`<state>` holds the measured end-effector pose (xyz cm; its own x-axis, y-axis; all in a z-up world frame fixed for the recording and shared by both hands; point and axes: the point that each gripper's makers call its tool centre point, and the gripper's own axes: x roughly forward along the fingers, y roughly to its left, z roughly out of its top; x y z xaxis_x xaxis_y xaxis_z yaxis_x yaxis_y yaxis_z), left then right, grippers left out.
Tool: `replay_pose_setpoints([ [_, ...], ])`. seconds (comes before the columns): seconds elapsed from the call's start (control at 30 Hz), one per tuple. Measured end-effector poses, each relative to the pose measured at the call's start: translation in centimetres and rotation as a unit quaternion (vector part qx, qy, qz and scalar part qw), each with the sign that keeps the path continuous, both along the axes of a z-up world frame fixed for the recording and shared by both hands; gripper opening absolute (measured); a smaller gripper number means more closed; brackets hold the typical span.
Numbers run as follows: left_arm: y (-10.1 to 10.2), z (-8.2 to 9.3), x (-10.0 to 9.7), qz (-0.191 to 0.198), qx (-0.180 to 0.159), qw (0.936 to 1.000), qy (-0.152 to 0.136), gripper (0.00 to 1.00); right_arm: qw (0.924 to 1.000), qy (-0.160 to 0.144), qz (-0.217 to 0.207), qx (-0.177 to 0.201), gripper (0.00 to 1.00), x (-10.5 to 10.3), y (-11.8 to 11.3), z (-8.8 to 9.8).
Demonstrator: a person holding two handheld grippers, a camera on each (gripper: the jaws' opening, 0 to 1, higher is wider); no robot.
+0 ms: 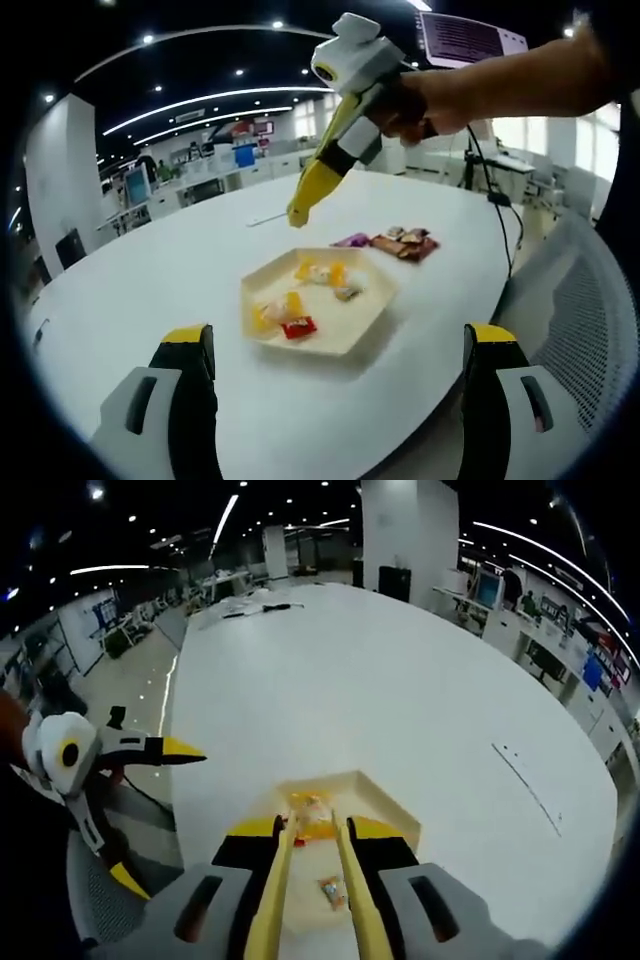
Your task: Place the target food into the container with the food tongs after gripping and lifting it, then release it inside without dropping or visibly crushing the food.
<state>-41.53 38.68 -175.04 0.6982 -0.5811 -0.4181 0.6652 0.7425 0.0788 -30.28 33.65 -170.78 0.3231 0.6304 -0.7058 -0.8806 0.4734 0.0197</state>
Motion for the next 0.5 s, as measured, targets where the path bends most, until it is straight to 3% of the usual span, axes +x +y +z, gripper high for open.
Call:
replay_pose_setpoints([
  [0.5, 0.06, 0.12, 0.04, 0.002, -0.003, 1.0000, -0.002, 1.00, 1.0000, 0.003, 0.002, 0.004, 0.25, 0.04, -0.07, 0.33],
])
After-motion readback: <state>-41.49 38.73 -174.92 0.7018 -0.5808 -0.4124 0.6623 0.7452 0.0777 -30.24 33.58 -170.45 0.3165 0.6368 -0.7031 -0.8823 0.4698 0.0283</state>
